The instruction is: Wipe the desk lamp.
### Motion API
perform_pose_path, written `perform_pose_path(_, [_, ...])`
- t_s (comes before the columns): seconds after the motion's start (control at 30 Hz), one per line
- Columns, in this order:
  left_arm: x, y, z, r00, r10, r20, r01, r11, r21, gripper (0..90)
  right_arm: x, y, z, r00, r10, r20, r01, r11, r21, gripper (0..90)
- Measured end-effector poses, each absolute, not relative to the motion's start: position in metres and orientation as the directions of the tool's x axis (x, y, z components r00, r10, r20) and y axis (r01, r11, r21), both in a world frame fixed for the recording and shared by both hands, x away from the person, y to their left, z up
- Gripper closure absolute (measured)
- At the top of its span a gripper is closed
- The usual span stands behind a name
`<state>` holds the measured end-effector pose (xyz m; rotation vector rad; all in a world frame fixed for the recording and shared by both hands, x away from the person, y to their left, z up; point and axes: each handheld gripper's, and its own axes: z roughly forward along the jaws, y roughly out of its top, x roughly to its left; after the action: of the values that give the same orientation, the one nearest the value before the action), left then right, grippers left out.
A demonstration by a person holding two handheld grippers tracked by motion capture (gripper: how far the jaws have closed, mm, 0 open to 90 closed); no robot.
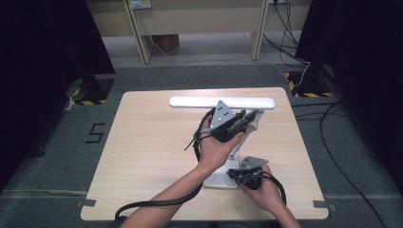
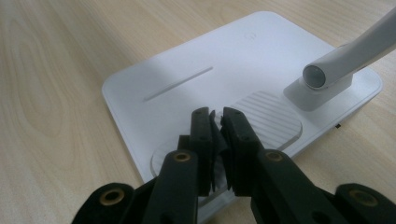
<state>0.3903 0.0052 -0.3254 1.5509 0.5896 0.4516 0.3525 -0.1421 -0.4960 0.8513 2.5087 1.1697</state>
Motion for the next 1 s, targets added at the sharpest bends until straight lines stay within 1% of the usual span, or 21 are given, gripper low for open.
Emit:
perform_pose_path(0.53, [0.385,0.002,-0.336,0.781,0.623,-0.049,0.076,-0.017,0.997,80.3,0.352,-0.142,-0.497,-0.798,0.603,0.025,0.403,0.502,0.765,83.7])
perform_pose_path(1.0, [0.384,0.002,-0.347,0.771,0.635,-0.057,0.079,-0.008,0.997,80.1,0.353,-0.142,-0.497,-0.799,0.601,0.026,0.403,0.501,0.766,83.8])
